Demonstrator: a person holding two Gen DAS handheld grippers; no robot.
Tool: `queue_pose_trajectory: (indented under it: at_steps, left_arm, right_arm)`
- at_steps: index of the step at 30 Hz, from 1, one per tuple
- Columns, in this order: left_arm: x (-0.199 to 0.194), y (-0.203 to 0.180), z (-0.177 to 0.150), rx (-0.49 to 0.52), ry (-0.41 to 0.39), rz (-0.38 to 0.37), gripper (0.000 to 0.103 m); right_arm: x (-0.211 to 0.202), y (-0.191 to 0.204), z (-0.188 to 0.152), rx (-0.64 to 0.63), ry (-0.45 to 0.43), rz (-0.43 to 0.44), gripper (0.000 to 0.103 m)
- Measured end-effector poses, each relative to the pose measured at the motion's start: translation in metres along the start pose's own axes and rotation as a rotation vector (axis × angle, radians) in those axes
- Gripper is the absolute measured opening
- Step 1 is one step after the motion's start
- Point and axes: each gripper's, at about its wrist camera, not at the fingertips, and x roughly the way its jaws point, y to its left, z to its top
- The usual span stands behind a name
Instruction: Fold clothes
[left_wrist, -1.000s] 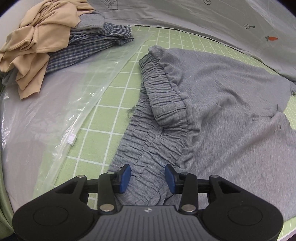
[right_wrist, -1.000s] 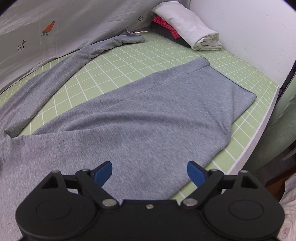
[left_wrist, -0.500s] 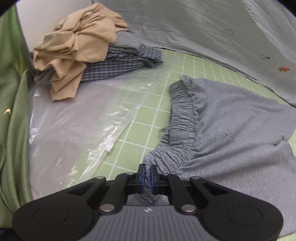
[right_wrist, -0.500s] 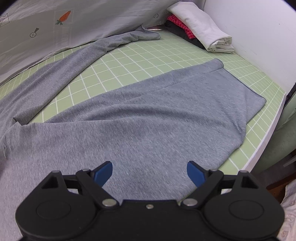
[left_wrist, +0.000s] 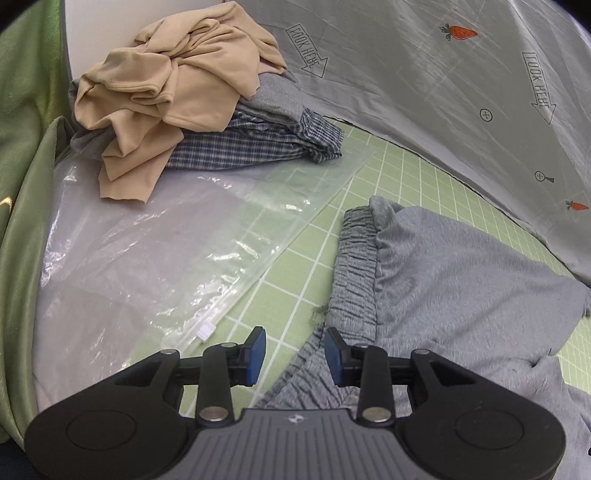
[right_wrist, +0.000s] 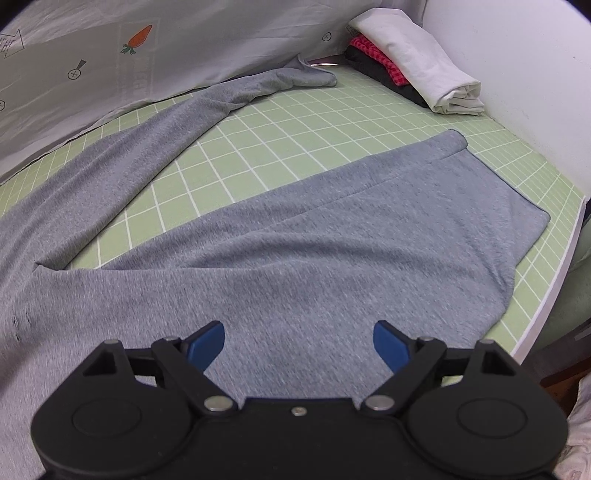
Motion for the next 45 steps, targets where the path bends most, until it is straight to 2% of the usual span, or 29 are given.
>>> queue_pose_trajectory:
  at_steps: [3, 5, 8, 12, 16, 18, 19, 20, 21, 25, 30, 33, 35, 37, 39, 41, 45]
  left_arm:
    - [0.013, -0.01, 0.012, 0.012, 0.001, -0.015, 0.043]
    - [0.024, -0.019, 0.021, 0.028, 0.005, -0.029, 0.052]
    - [0.046, -0.033, 0.035, 0.043, 0.023, -0.057, 0.06]
    - [0.08, -0.048, 0.059, 0.055, 0.045, -0.088, 0.064]
    - [0.112, -0.056, 0.085, 0.033, 0.057, -0.081, 0.064]
    - [0.124, -0.058, 0.095, 0.011, 0.059, -0.077, 0.061]
    - [0.13, -0.06, 0.1, 0.008, 0.062, -0.075, 0.044]
    - [0.134, -0.061, 0.103, 0.015, 0.066, -0.073, 0.016]
    - [0.138, -0.061, 0.105, 0.021, 0.066, -0.067, 0.01]
    - [0.137, -0.056, 0.118, 0.025, 0.0, 0.024, 0.006]
    - [0.136, -0.023, 0.138, -0.078, -0.03, 0.102, 0.006]
    - [0.126, -0.021, 0.14, -0.112, -0.032, 0.073, 0.021]
    - [0.109, -0.03, 0.136, -0.081, -0.062, 0.065, 0.056]
    - [0.09, -0.042, 0.128, -0.039, -0.095, 0.054, 0.076]
    - [0.073, -0.057, 0.117, -0.014, -0.102, 0.038, 0.082]
    - [0.06, -0.073, 0.102, 0.012, -0.093, 0.017, 0.086]
    - [0.045, -0.107, 0.063, 0.08, -0.037, 0.004, 0.087]
  right_arm:
    - [0.003, 0.003, 0.007, -0.003, -0.001, -0.004, 0.088]
    - [0.005, 0.005, 0.011, -0.003, -0.001, -0.008, 0.088]
    - [0.012, 0.008, 0.02, 0.018, 0.003, -0.02, 0.088]
    - [0.028, 0.014, 0.037, 0.073, 0.009, -0.038, 0.088]
    - [0.048, 0.026, 0.059, 0.098, 0.015, -0.071, 0.088]
    - [0.055, 0.033, 0.068, 0.103, 0.02, -0.085, 0.088]
    - [0.057, 0.036, 0.071, 0.101, 0.021, -0.092, 0.088]
    - [0.059, 0.038, 0.074, 0.1, 0.022, -0.098, 0.088]
    - [0.061, 0.041, 0.078, 0.098, 0.023, -0.105, 0.088]
    - [0.065, 0.051, 0.083, 0.075, 0.025, -0.125, 0.088]
    - [0.065, 0.053, 0.08, 0.048, 0.032, -0.138, 0.088]
    - [0.061, 0.049, 0.079, 0.072, 0.025, -0.121, 0.088]
    - [0.057, 0.046, 0.077, 0.088, 0.009, -0.105, 0.088]
    - [0.051, 0.041, 0.076, 0.106, -0.014, -0.079, 0.088]
    - [0.044, 0.035, 0.072, 0.121, -0.048, -0.041, 0.091]
    - [0.036, 0.029, 0.068, 0.127, -0.085, -0.001, 0.102]
    - [0.022, 0.015, 0.06, 0.095, -0.14, 0.063, 0.103]
